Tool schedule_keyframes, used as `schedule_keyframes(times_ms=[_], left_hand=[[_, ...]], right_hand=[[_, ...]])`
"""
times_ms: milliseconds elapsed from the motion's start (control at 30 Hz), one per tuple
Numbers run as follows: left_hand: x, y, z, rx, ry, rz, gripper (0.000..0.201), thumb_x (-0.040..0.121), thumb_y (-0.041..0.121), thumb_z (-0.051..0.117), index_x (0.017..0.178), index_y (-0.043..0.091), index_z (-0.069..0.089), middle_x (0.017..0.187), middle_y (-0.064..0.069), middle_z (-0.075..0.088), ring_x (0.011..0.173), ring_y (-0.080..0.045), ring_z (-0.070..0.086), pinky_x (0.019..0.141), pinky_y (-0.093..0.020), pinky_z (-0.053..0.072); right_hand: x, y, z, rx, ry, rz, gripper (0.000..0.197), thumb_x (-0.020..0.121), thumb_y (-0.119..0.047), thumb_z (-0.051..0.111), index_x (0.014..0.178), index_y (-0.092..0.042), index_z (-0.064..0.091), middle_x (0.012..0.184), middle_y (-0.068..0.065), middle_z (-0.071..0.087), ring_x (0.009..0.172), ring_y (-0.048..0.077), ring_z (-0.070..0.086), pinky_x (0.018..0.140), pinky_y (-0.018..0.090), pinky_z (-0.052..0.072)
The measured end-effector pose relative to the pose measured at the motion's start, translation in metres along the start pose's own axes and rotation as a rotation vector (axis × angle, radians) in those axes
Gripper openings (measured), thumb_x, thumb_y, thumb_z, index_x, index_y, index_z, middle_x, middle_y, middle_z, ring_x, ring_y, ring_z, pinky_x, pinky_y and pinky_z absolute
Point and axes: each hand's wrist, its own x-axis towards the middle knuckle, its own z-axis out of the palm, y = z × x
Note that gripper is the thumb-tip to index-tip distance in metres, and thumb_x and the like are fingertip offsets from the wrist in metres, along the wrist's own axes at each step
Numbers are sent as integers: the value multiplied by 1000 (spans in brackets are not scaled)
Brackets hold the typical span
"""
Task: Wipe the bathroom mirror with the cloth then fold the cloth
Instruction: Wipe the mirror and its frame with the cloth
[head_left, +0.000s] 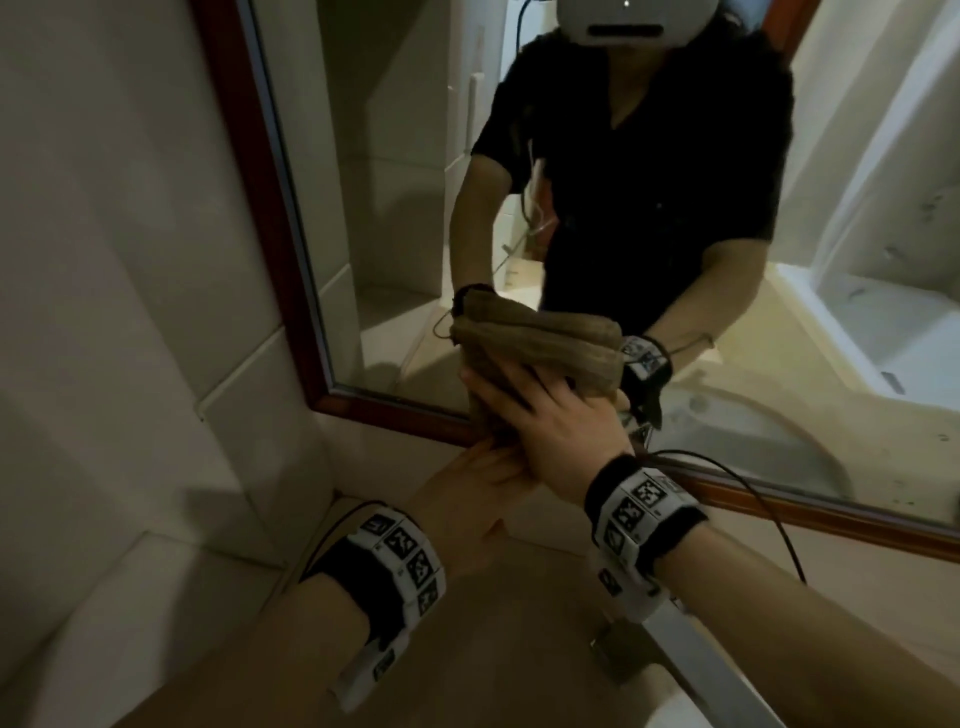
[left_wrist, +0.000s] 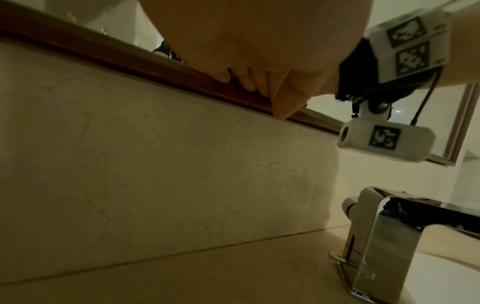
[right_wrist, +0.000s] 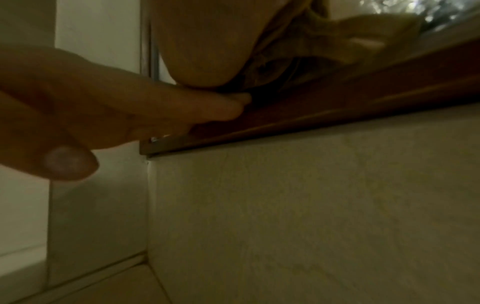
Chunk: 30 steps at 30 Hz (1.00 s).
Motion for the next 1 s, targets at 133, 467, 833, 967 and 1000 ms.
schedule_keyframes(times_ms=[133, 467, 833, 967, 1000], left_hand=[[1, 8, -9, -2, -22, -32, 81, 88, 13, 56, 155, 24, 11, 161, 9, 4, 148, -11, -2, 121, -33, -6], [8, 14, -18, -118, -17, -127, 80, 84, 9, 51, 154, 30, 18, 160, 16, 9, 148, -5, 3, 118, -26, -10], [5, 7, 12, -1, 157, -7, 72, 70, 23, 44, 142, 21, 46, 146, 6, 45, 137, -15, 34, 114, -47, 13], [7, 20, 18, 91, 254, 4, 84, 58, 27, 72, 137, 15, 44, 135, -3, 55, 124, -22, 48, 106, -53, 35], [8, 29, 13, 106, 249, -13, 90, 52, 28, 80, 135, 13, 47, 133, -4, 56, 120, -24, 54, 103, -49, 42]], right_hand=[[-2, 6, -10, 6, -50, -23, 75, 87, -25, 55, 153, -34, 22, 161, 1, 15, 146, 26, 17, 108, 47, 34], [118, 83, -181, -172, 389, 326, 60, 99, -33, 39, 154, -36, 14, 162, 9, 13, 148, 35, 11, 113, 59, 17], [-26, 6, 2, -114, 37, 65, 64, 83, -32, 58, 145, -37, 42, 148, -1, 31, 120, 23, 43, 75, 32, 47], [-38, 17, -4, -109, -39, 70, 73, 77, -37, 66, 145, -38, 41, 148, -3, 37, 120, 19, 40, 76, 31, 40], [-38, 23, -8, -98, -63, 71, 77, 76, -40, 68, 147, -38, 38, 150, -3, 35, 122, 20, 38, 81, 33, 40]])
